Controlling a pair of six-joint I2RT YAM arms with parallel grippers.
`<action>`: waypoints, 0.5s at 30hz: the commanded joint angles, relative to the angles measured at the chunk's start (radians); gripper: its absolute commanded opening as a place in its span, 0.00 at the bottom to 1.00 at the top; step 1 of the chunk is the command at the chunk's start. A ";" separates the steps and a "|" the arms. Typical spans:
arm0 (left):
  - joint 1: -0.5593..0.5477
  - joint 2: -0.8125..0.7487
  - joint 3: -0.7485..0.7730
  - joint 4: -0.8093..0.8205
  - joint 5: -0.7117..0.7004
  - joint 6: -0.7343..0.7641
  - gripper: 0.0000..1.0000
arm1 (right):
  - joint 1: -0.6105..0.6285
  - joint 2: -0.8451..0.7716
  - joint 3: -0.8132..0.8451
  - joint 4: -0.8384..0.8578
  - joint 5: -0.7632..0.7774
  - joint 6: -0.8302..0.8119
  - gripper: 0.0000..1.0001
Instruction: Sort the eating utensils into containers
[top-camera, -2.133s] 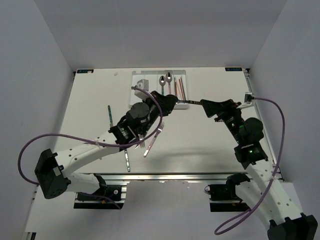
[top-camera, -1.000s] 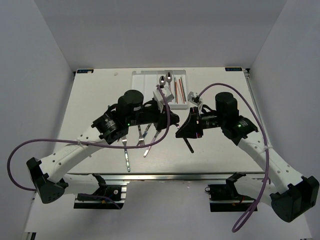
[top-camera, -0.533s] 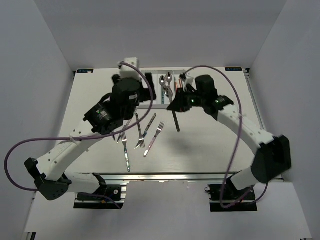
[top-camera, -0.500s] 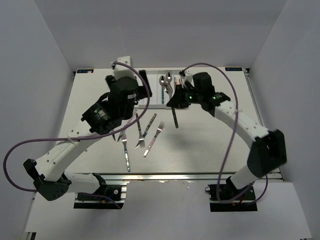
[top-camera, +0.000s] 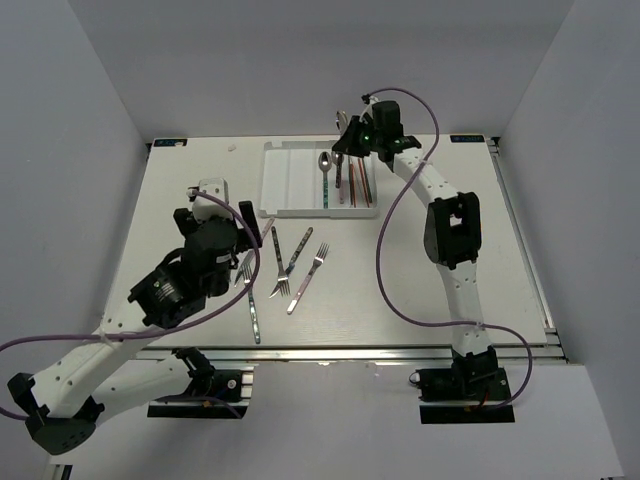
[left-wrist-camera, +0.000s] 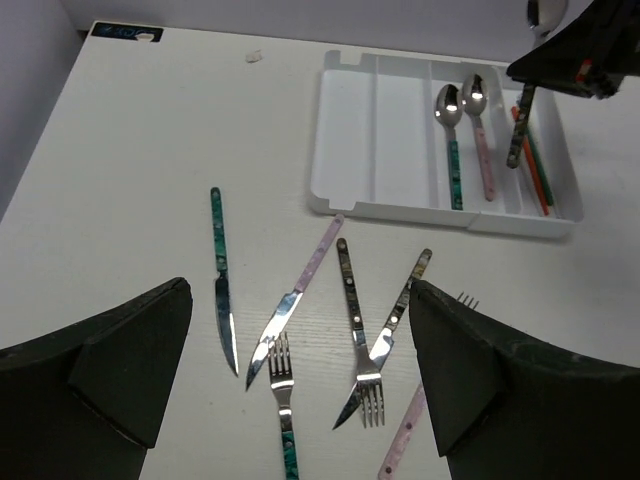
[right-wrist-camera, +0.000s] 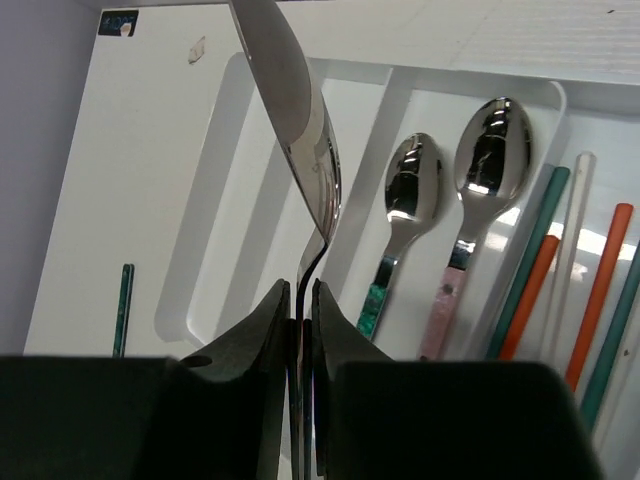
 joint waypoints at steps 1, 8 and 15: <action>-0.003 -0.074 -0.033 0.096 0.098 0.048 0.98 | -0.017 0.008 -0.001 0.192 -0.131 0.042 0.00; -0.001 -0.067 -0.053 0.105 0.170 0.065 0.98 | -0.015 0.068 -0.024 0.249 -0.181 0.020 0.00; -0.003 -0.045 -0.052 0.099 0.204 0.066 0.98 | 0.000 0.051 -0.157 0.310 -0.153 -0.007 0.00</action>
